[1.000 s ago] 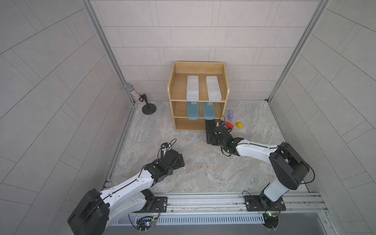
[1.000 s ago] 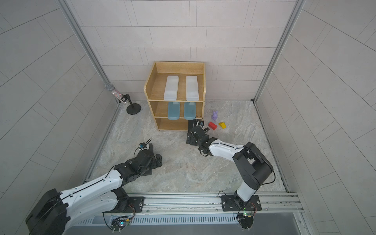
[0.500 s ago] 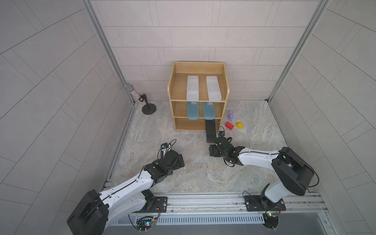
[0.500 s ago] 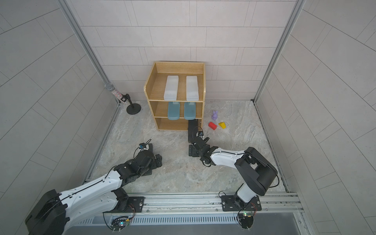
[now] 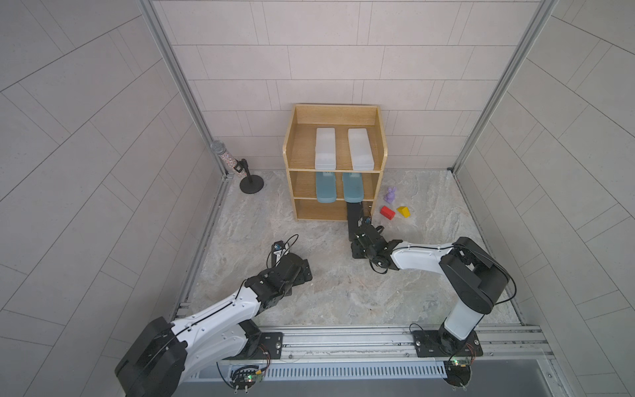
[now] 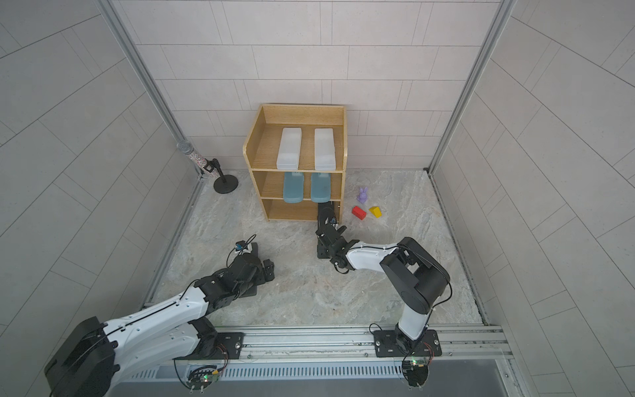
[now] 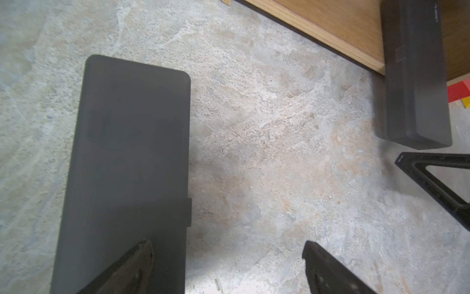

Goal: Place the pencil cases on the shelf according to color
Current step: Place the pencil case on the shelf, then move the pencil case to the center of the board.

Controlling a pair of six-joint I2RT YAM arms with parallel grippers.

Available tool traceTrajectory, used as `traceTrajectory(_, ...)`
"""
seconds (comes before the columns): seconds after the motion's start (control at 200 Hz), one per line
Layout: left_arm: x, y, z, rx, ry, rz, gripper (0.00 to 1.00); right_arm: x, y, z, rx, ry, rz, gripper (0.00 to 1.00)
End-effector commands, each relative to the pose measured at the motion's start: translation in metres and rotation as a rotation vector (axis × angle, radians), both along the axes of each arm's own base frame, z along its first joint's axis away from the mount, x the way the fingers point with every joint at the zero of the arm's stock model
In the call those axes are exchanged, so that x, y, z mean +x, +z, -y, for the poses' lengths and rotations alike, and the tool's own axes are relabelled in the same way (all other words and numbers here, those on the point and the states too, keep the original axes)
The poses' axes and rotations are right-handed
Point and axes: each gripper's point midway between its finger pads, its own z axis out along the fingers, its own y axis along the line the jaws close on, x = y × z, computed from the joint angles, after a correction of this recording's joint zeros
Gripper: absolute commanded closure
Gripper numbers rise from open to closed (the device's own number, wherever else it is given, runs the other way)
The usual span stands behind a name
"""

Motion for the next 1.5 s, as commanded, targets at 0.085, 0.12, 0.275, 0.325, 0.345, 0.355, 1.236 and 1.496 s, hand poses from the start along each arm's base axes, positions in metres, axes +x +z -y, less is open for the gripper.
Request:
traceTrajectory(0.085, -0.017, -0.019, -0.010, 0.046, -0.001, -0.093, 0.00, 0.025, 0.010, 0.001, 0.004, -0.014, 0.036, 0.55)
traceTrajectory(0.12, -0.016, -0.017, -0.011, 0.049, 0.001, -0.089, 0.00, 0.028, 0.011, 0.001, 0.003, -0.015, 0.039, 0.55)
traceTrajectory(0.275, -0.015, -0.003, -0.020, 0.082, 0.021, -0.061, 0.00, 0.037, 0.015, 0.001, 0.011, -0.016, 0.046, 0.55)
traceTrajectory(0.325, -0.013, 0.003, -0.023, 0.094, 0.028, -0.048, 0.00, 0.039, 0.015, 0.001, 0.015, -0.017, 0.046, 0.54)
traceTrajectory(0.345, -0.013, 0.006, -0.025, 0.101, 0.036, -0.042, 0.00, 0.039, 0.016, 0.000, 0.018, -0.015, 0.048, 0.54)
traceTrajectory(0.355, -0.013, 0.007, -0.026, 0.106, 0.039, -0.041, 0.00, 0.039, 0.017, 0.000, 0.020, -0.015, 0.049, 0.54)
traceTrajectory(1.236, 0.003, -0.013, -0.024, 0.039, 0.029, -0.122, 0.00, -0.090, 0.042, 0.052, 0.046, 0.074, 0.064, 0.14)
traceTrajectory(1.496, 0.000, -0.017, 0.024, 0.021, -0.055, -0.100, 0.00, -0.104, 0.049, 0.068, 0.040, 0.061, 0.077, 0.12)
